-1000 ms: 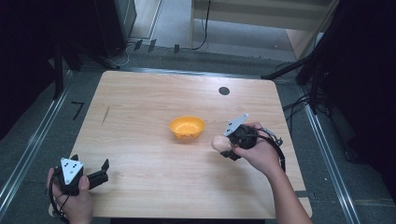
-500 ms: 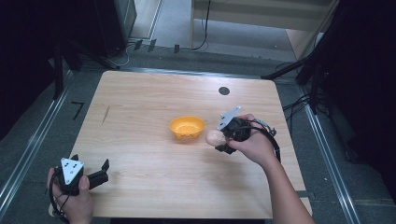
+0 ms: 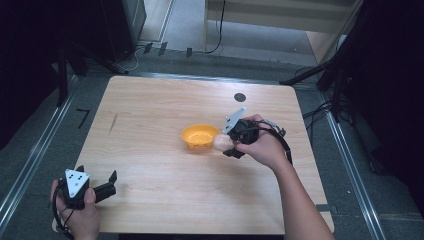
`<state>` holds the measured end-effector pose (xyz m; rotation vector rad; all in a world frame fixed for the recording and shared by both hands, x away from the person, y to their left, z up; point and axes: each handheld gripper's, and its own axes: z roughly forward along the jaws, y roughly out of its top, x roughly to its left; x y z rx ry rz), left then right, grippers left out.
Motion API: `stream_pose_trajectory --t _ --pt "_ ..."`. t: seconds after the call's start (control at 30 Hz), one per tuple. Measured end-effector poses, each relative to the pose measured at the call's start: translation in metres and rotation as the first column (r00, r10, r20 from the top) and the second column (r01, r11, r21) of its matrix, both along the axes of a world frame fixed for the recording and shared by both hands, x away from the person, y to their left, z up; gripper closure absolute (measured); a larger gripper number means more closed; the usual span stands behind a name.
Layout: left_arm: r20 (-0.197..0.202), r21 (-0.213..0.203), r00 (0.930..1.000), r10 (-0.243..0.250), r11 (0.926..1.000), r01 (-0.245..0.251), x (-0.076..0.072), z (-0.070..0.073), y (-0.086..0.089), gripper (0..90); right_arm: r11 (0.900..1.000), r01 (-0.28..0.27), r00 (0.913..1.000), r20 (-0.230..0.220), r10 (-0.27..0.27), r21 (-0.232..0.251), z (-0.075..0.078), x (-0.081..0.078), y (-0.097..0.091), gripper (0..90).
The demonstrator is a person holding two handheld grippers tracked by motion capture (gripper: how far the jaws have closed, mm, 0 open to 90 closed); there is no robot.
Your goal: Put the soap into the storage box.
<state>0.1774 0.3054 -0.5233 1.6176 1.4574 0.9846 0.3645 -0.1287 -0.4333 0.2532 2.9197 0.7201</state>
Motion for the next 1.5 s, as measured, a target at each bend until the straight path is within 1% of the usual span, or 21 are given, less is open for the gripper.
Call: stream_pose_trajectory --t 0.07,0.13,0.23,0.33,0.4,0.43,0.47,0.5,0.53,0.63,0.7,0.73,0.83,0.93,0.97,1.2,1.3,1.5 --pt "-0.001 0.0 1.0 -0.001 1.0 0.001 0.0 0.0 0.0 0.0 0.9999 -0.011 0.9999 0.0 0.011 0.005 0.001 0.003 0.003 33.8" --pt "0.0 0.0 1.0 -0.002 1.0 0.002 0.0 0.0 0.0 0.0 0.9998 -0.021 0.9998 0.007 0.021 -0.005 0.001 0.006 0.006 33.8" --pt "0.002 -0.004 1.0 -0.001 1.0 0.002 0.0 0.0 0.0 0.0 0.9994 -0.026 0.9997 0.003 0.026 -0.022 0.003 0.01 0.01 33.8" --pt "0.001 -0.004 1.0 -0.003 1.0 0.003 0.0 0.0 0.001 0.0 0.9992 -0.037 0.9993 0.008 0.037 -0.015 0.004 0.014 0.012 33.8" --pt "-0.001 -0.003 1.0 -0.004 1.0 0.004 0.0 0.0 0.001 0.0 0.9985 -0.047 0.9988 0.011 0.047 -0.028 0.007 0.018 0.017 33.8" --pt "-0.001 -0.003 1.0 -0.004 1.0 0.004 0.0 0.0 0.001 0.0 0.9985 -0.047 0.9988 0.011 0.047 -0.028 0.007 0.018 0.017 33.8" --pt "0.001 -0.006 1.0 -0.006 1.0 0.006 0.0 0.0 0.001 0.0 0.9985 -0.051 0.9984 0.022 0.052 -0.017 0.008 0.021 0.02 33.7" --pt "0.001 -0.003 1.0 -0.004 1.0 0.004 0.0 0.0 0.0 0.0 0.9984 -0.056 0.9982 0.021 0.056 -0.007 0.008 0.022 0.021 33.7" --pt "0.002 -0.002 1.0 -0.004 1.0 0.004 0.0 0.0 0.0 0.0 0.9981 -0.061 0.998 0.016 0.061 -0.01 0.009 0.022 0.023 33.8" --pt "0.003 -0.002 1.0 -0.004 1.0 0.004 0.0 0.0 0.0 0.0 0.9962 -0.08 0.9965 0.02 0.081 -0.036 0.011 0.025 0.029 33.8" --pt "0.002 -0.007 1.0 -0.005 1.0 0.005 -0.001 0.0 0.001 0.0 0.9954 -0.087 0.9959 0.021 0.088 -0.039 0.012 0.027 0.031 33.7" --pt "0.003 -0.011 1.0 -0.005 0.9999 0.005 -0.001 0.0 0.001 0.0 0.9946 -0.094 0.9951 0.027 0.095 -0.044 0.015 0.029 0.034 33.8" --pt "0.001 -0.009 1.0 -0.006 0.9999 0.006 -0.001 0.0 0.001 0.0 0.9939 -0.099 0.9946 0.027 0.101 -0.049 0.019 0.032 0.039 33.7" --pt "0.003 -0.014 1.0 -0.009 0.9999 0.009 -0.001 0.0 0.001 0.0 0.9929 -0.107 0.9938 0.026 0.108 -0.053 0.018 0.036 0.042 33.7" --pt "0.003 -0.015 1.0 -0.008 0.9998 0.008 -0.001 0.0 0.002 0.0 0.9929 -0.105 0.9942 0.018 0.106 -0.057 0.017 0.037 0.044 33.7" --pt "-0.002 -0.014 1.0 -0.008 0.9999 0.008 -0.001 0.0 0.002 0.0 0.9922 -0.112 0.9936 0.008 0.113 -0.054 0.012 0.043 0.048 33.7" --pt "-0.004 -0.015 1.0 -0.006 0.9999 0.006 -0.001 0.0 0.002 0.0 0.9903 -0.12 0.9927 0.005 0.121 -0.069 0.009 0.046 0.052 33.7" --pt "-0.001 -0.021 1.0 -0.007 0.9998 0.007 0.0 0.0 0.002 0.0 0.9892 -0.132 0.9912 -0.005 0.132 -0.063 0.006 0.05 0.06 33.7"
